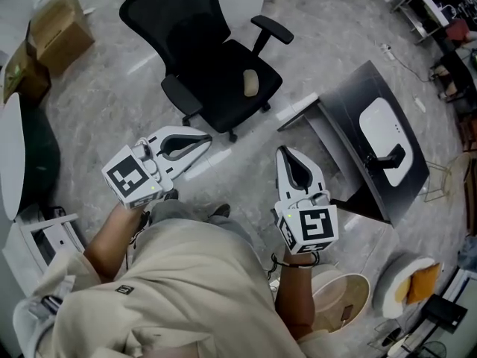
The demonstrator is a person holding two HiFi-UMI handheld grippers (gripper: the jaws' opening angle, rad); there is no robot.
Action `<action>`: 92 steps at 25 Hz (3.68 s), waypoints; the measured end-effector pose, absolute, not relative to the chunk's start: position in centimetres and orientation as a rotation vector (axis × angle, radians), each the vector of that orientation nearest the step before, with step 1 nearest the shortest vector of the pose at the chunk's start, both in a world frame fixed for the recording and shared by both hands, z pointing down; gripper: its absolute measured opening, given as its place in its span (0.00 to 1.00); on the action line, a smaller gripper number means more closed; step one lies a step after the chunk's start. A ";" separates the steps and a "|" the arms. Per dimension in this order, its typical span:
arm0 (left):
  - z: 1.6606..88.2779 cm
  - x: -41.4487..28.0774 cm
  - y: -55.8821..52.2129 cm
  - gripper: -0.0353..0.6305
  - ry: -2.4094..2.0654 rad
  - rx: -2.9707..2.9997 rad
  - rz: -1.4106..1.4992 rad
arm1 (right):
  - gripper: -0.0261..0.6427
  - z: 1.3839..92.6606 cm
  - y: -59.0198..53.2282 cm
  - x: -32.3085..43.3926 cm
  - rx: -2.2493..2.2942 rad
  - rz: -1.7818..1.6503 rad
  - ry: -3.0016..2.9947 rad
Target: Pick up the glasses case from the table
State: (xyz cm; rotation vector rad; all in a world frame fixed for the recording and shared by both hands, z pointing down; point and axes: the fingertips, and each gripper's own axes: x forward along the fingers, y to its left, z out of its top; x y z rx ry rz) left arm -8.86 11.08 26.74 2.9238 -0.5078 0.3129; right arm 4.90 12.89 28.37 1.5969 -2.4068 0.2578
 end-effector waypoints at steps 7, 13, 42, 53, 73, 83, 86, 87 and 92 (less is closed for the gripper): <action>26.7 -8.4 11.2 0.08 -0.464 2.930 0.318 | 0.08 29.1 13.2 5.4 1.634 0.292 -2.384; 27.4 -9.0 8.4 0.08 -0.345 2.939 0.325 | 0.08 29.1 12.4 5.2 1.730 0.300 -2.298; 26.6 -5.7 -1.4 0.08 0.431 3.075 0.210 | 0.08 28.1 9.0 3.8 2.230 0.339 -1.816; 27.5 -8.1 -6.4 0.08 0.378 3.054 0.174 | 0.08 28.3 3.5 1.7 2.161 0.329 -1.833; 28.5 -10.3 -12.4 0.08 0.136 3.039 0.188 | 0.08 29.5 -4.3 1.3 1.994 0.346 -1.985; 28.4 -8.1 -15.2 0.08 -0.135 3.017 0.252 | 0.08 29.6 -9.7 4.7 1.801 0.347 -2.174; 28.8 -7.2 -15.9 0.08 -0.200 3.002 0.260 | 0.08 29.8 -11.2 5.9 1.750 0.349 -2.211; 28.8 -6.8 -16.1 0.08 -0.216 2.999 0.263 | 0.08 29.8 -11.6 6.3 1.736 0.350 -2.222; 29.3 -5.2 -17.2 0.07 -0.287 2.982 0.295 | 0.08 30.5 -13.2 8.1 1.673 0.373 -2.266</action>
